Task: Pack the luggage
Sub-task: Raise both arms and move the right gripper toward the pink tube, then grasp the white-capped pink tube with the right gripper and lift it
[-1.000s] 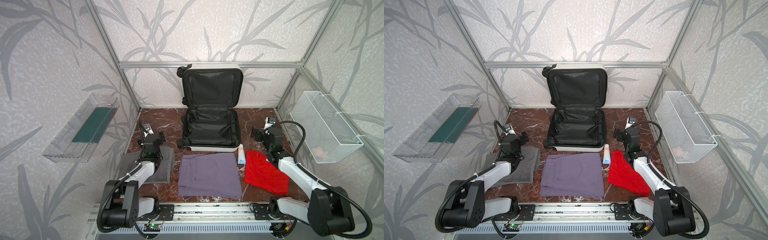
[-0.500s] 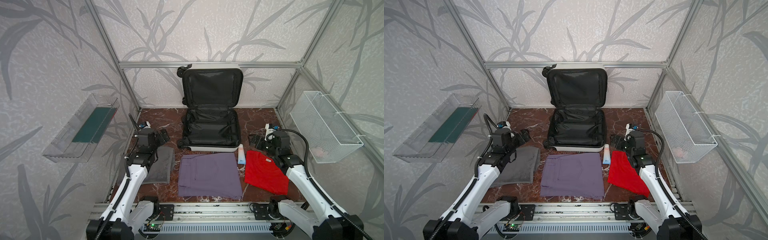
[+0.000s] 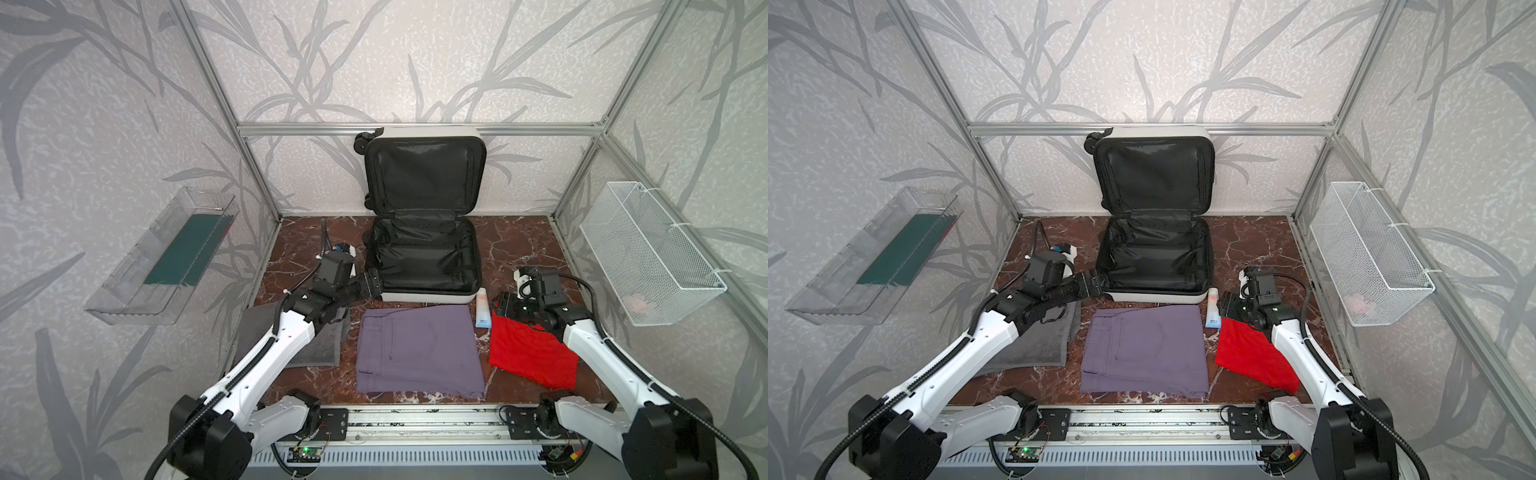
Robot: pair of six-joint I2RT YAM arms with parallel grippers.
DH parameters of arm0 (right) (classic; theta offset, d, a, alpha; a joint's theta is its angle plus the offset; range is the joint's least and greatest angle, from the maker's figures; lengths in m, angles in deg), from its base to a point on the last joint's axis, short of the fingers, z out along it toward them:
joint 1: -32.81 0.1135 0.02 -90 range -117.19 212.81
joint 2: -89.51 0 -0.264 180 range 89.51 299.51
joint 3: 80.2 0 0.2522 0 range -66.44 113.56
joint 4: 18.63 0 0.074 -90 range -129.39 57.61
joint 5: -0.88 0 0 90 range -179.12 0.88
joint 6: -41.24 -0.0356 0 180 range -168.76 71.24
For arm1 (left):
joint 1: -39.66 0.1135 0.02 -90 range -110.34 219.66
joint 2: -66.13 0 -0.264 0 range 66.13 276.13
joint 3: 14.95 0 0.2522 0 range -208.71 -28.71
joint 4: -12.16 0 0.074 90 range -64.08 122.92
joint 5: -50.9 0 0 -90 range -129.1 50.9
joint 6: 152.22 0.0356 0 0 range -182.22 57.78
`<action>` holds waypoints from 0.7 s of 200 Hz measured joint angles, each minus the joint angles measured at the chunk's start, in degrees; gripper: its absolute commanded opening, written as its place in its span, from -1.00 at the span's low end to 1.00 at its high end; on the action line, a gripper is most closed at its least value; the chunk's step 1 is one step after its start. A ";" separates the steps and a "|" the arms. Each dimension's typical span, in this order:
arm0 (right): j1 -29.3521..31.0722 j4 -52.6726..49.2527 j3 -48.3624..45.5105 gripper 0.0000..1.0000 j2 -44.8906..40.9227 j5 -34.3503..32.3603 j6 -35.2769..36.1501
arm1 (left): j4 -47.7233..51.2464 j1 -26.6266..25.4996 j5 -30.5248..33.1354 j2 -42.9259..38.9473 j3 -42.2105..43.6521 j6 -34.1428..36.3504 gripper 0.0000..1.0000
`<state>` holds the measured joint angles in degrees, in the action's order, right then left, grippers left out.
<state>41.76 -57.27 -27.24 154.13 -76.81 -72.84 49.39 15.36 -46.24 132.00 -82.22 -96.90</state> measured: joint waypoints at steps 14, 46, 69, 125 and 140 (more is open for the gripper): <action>0.48 -0.61 1.07 0.33 2.84 -1.49 0.42 | -0.59 -1.68 -0.07 2.32 -0.92 -0.39 0.90; 0.74 -0.63 5.01 0.33 8.94 -3.85 1.38 | -1.22 -5.75 0.02 6.86 -2.54 -1.11 0.90; 0.76 0.13 8.13 0.32 14.12 -4.63 1.77 | -1.29 -8.09 0.24 8.83 -3.72 -1.22 0.90; 1.01 2.25 14.03 0.29 25.00 -3.76 2.47 | -1.64 -10.86 1.31 10.45 -5.18 -1.53 0.90; 1.40 2.60 15.43 0.28 27.12 -3.21 2.51 | -1.70 -11.15 1.53 10.62 -5.40 -1.55 0.89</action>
<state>43.16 -54.67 -11.81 181.25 -80.02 -70.32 47.68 4.22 -44.71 142.62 -87.62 -98.45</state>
